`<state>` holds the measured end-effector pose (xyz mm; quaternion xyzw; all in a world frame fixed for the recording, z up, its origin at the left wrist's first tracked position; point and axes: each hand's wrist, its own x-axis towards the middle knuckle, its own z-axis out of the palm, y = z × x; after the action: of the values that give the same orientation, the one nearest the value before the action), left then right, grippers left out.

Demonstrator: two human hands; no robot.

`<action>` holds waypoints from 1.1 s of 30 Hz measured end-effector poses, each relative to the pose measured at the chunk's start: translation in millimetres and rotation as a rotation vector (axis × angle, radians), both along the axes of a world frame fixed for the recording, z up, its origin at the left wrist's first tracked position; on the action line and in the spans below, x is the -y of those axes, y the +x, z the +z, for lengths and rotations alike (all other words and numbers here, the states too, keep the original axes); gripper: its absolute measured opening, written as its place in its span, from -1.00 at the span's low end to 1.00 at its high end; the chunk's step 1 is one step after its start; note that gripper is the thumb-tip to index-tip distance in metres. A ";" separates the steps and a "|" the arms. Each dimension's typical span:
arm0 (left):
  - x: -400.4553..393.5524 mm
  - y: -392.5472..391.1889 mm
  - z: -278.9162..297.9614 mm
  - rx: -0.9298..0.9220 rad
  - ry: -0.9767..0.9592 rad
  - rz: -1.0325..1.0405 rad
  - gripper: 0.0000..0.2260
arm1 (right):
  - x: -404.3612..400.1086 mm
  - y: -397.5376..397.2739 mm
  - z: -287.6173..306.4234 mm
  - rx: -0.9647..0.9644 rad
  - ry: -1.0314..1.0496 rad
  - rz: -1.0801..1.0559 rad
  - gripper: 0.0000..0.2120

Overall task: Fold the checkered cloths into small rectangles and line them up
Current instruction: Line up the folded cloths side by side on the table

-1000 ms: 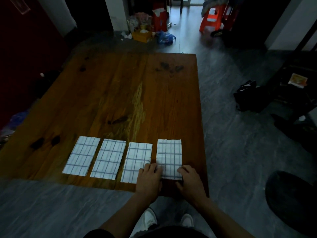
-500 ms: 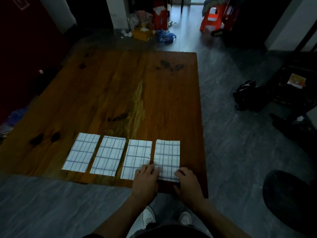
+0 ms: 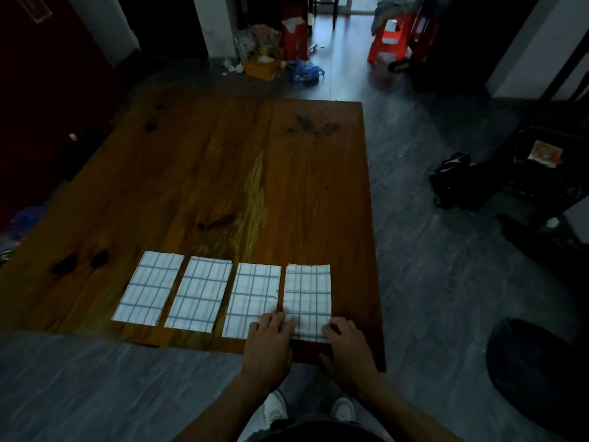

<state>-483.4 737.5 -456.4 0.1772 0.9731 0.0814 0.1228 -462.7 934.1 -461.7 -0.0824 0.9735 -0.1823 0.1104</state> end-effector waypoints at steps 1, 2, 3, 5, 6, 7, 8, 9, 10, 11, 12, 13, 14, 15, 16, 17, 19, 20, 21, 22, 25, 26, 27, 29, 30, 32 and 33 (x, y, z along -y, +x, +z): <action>0.1 0.3 0.2 -0.002 0.001 0.001 -0.47 | -0.2 0.6 -0.3 0.001 0.001 0.002 -0.58; 0.1 0.6 0.3 -0.004 0.003 0.003 -0.47 | -0.6 0.8 -0.4 0.004 0.001 0.004 -0.57; -0.1 0.8 0.6 -0.003 0.006 0.007 -0.47 | -1.0 1.0 -0.4 0.006 0.000 0.005 -0.56; -0.3 1.1 1.0 0.003 0.005 0.012 -0.48 | -1.3 0.9 -0.1 0.007 -0.010 0.003 -0.56; -0.5 1.1 1.3 0.007 0.001 0.013 -0.48 | -1.1 0.9 0.0 0.006 -0.020 0.000 -0.56; -0.5 0.9 1.6 0.010 -0.002 0.013 -0.48 | -0.6 1.1 0.1 0.002 -0.030 -0.003 -0.57; -0.3 0.7 1.6 0.011 0.000 0.012 -0.49 | 0.0 1.5 0.2 0.004 -0.037 -0.006 -0.57; 0.1 0.4 1.7 0.007 0.001 0.010 -0.51 | 0.5 2.0 0.5 0.004 -0.041 -0.010 -0.57; 0.5 0.2 1.9 0.001 0.001 0.007 -0.52 | 0.8 2.6 0.6 0.006 -0.044 -0.015 -0.57; 1.0 0.0 1.9 -0.003 -0.001 0.003 -0.53 | 1.1 2.7 0.9 0.006 -0.049 -0.021 -0.57; 1.7 0.3 1.7 -0.004 -0.005 -0.001 -0.53 | 1.2 2.9 1.4 0.004 -0.055 -0.026 -0.58; 2.3 0.4 2.0 -0.004 -0.011 -0.004 -0.54 | 1.4 2.8 1.5 0.001 -0.060 -0.028 -0.58; 3.1 0.6 1.8 -0.003 -0.015 -0.005 -0.54 | 1.4 2.9 1.9 -0.001 -0.062 -0.028 -0.59; 4.0 0.9 1.8 -0.002 -0.016 -0.002 -0.54 | 1.6 2.9 2.3 0.001 -0.057 -0.022 -0.59; 4.9 1.1 1.6 0.000 -0.013 0.000 -0.55 | 1.7 3.2 2.5 0.003 -0.052 -0.017 -0.59; 5.7 1.3 1.8 0.003 -0.009 0.001 -0.56 | 1.8 3.4 2.5 0.002 -0.051 -0.016 -0.59; 6.6 0.5 4.3 0.007 -0.002 -0.005 -0.57 | 1.9 3.2 2.6 -0.008 -0.051 -0.021 -0.60; 6.8 -0.2 5.5 0.010 0.000 -0.010 -0.57 | 2.2 3.2 2.5 -0.012 -0.050 -0.023 -0.61; 6.6 -1.1 7.2 0.020 0.003 -0.012 -0.57 | 2.5 3.3 2.3 -0.011 -0.049 -0.026 -0.61; 6.3 -2.1 8.0 0.029 0.006 -0.013 -0.56 | 3.0 3.7 2.2 -0.009 -0.049 -0.032 -0.60; 6.3 -3.3 9.1 0.043 0.010 -0.010 -0.53 | 5.5 5.8 1.8 -0.007 -0.055 -0.059 -0.60; 6.7 -3.1 8.3 0.041 0.011 -0.009 -0.54 | 6.3 6.9 1.1 -0.003 -0.055 -0.068 -0.59; 7.3 -2.8 8.1 0.046 0.011 -0.008 -0.54 | 7.5 8.0 1.6 0.003 -0.055 -0.079 -0.59; 7.9 -2.3 7.1 0.047 0.023 -0.011 -0.54 | 9.3 9.7 2.3 0.005 -0.068 -0.102 -0.59; 8.2 -2.5 6.3 0.046 0.033 -0.016 -0.55 | 10.1 9.6 2.2 0.004 -0.074 -0.111 -0.60; 8.0 -4.5 9.1 0.041 0.040 -0.023 -0.57 | 11.2 7.7 4.9 0.027 -0.090 -0.130 -0.62; 8.1 -6.4 11.3 0.052 0.043 -0.025 -0.58 | 11.4 5.8 7.7 0.050 -0.105 -0.144 -0.62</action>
<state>-489.8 729.4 -445.2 0.1900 0.9653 0.1055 0.1451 -456.9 922.7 -453.9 -0.0134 0.9630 -0.2424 0.1171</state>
